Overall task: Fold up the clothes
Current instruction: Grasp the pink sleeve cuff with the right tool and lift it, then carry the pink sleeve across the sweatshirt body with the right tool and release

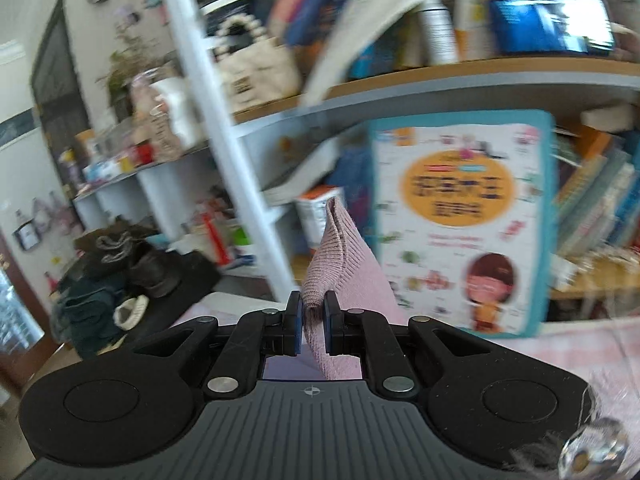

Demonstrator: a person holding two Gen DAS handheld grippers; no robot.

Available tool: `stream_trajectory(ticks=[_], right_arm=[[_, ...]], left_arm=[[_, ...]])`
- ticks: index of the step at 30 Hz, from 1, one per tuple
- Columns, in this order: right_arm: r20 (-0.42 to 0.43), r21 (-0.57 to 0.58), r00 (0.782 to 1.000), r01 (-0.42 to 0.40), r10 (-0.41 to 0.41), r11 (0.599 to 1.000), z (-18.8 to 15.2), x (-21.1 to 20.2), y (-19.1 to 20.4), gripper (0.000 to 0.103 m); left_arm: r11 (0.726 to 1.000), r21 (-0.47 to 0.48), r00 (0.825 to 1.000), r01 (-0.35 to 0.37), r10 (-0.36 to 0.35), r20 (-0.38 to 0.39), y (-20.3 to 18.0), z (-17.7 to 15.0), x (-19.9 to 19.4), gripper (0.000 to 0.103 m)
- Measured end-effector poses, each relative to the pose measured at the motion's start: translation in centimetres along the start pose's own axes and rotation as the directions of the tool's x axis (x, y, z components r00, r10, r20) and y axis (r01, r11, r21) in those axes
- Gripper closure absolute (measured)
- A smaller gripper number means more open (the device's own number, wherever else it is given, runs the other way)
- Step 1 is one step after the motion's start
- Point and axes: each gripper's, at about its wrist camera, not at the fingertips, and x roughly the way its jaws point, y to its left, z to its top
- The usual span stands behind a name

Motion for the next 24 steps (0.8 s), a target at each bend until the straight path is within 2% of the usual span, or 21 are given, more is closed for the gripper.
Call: stream_trajectory(ticks=[5,11,24], right_arm=[[-0.045,-0.027,0.998,-0.048,0.047,0.998,-0.3,3.8,2.6,0.094],[-0.138,0.0,0.989,-0.049,0.049,0.999,-2.8,8.3,3.0,0.094],[-0.255,0.03,0.965,-0.055,0.061,0.998,-7.3,13.5,3.5,0.093]], left_arm=[[1.0,-0.013,1.0,0.0,0.0,-0.012,0.2,0.0,0.2,0.006],[1.0,-0.012,1.0,-0.005,0.005,-0.012,0.2,0.1,0.1,0.006],[1.0,-0.012,1.0,0.003,-0.003,-0.027,0.3,0.3,0.1,0.006]])
